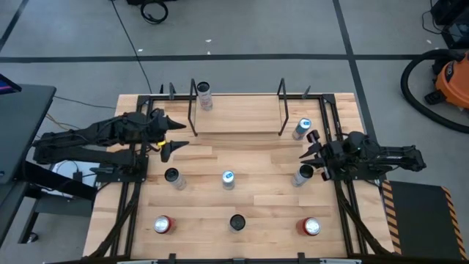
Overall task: Place canned beverage on shelf
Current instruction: Put the top white blue soda can on the shelf
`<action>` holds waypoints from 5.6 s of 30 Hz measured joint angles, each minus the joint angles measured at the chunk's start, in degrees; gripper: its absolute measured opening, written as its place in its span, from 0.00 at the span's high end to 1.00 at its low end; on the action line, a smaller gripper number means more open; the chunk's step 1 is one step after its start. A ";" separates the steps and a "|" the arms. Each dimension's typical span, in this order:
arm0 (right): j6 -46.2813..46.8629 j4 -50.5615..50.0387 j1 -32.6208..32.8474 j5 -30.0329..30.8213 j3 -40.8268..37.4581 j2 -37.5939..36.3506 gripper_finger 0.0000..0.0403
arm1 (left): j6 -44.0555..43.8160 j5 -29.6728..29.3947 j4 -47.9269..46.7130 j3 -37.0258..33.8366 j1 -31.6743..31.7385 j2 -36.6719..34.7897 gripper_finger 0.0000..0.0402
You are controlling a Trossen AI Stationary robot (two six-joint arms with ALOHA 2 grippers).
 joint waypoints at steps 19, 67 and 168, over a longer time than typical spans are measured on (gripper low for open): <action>4.42 0.37 0.00 0.13 0.00 0.00 0.81 | -0.04 -0.02 -0.07 0.00 0.02 0.02 0.22; 8.92 0.50 -0.11 2.36 0.00 0.01 0.20 | 2.39 -0.04 9.53 -6.84 0.04 0.04 0.22; 29.96 -56.76 0.07 11.13 42.64 25.60 0.25 | -2.62 -0.04 7.17 -6.80 0.04 0.02 0.22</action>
